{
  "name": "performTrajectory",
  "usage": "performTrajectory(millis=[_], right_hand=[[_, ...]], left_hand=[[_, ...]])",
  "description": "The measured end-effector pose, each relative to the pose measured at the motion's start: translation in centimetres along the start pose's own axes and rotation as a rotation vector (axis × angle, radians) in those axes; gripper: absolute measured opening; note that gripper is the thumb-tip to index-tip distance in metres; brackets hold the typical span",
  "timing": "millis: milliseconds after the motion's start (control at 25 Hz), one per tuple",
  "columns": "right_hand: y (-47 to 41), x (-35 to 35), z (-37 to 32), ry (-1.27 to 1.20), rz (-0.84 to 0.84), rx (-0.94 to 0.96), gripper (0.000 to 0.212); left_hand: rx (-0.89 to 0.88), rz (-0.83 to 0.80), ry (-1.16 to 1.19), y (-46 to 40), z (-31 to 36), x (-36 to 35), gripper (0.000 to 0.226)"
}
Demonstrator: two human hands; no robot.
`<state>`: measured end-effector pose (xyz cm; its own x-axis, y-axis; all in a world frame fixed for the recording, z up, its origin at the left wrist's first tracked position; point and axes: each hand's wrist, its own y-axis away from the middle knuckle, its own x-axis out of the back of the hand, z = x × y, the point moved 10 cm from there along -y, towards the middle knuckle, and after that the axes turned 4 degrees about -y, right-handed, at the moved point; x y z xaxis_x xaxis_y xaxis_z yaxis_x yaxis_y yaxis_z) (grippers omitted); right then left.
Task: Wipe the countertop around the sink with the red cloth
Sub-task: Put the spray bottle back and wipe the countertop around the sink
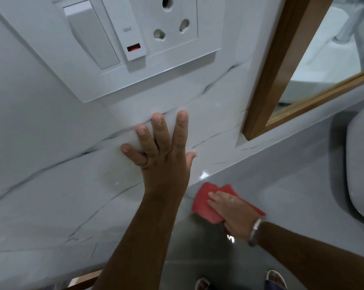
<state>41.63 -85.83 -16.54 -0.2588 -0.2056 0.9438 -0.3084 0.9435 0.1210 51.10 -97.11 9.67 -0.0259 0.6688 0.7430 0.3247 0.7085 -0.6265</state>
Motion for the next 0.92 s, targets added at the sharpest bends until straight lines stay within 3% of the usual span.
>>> performTrajectory(millis=[160,240,320,400,480,520,600,720,800,880,920], right_hand=[[8.2,4.7,15.4,-0.175,0.147,-0.641,0.076],[7.2,5.9,17.9,-0.158,0.133,-0.791,0.077],[3.1,5.7,14.9,-0.105,0.099,-0.669,0.078],[-0.1,2.7,8.7,-0.080,-0.039,-0.321,0.079],[2.4,-0.3,3.9,-0.047,-0.198,0.042,0.078],[5.0,-0.5,3.8,-0.031,-0.232,0.138,0.077],[9.7,0.8,7.9,-0.067,-0.218,0.083,0.079],[10.7,5.4,18.6,-0.212,-0.035,-0.372,0.078],[7.6,7.2,21.2,-0.196,0.027,-0.557,0.071],[4.5,6.4,18.9,-0.173,-0.034,-0.478,0.071],[4.1,5.1,16.1,-0.158,-0.087,-0.341,0.074]], left_hand=[[0.004,-0.001,0.024,-0.1,0.1,-0.2,0.122],[-0.003,-0.015,0.054,-0.1,0.2,-0.5,0.122],[-0.018,-0.023,0.063,0.0,0.3,-0.9,0.120],[-0.029,-0.020,0.063,0.0,0.3,-0.9,0.119],[-0.035,-0.026,0.067,0.0,0.4,-0.7,0.118],[-0.033,-0.035,0.069,0.0,0.5,-0.6,0.117],[-0.035,-0.053,0.086,0.2,0.6,-0.7,0.118],[0.004,-0.055,0.100,-0.1,0.1,-0.7,0.120],[0.022,-0.069,0.076,-0.1,-0.1,-0.6,0.117],[0.006,-0.095,0.040,-0.2,0.1,-0.5,0.114],[-0.004,-0.113,0.032,-0.2,0.2,-0.5,0.114]])
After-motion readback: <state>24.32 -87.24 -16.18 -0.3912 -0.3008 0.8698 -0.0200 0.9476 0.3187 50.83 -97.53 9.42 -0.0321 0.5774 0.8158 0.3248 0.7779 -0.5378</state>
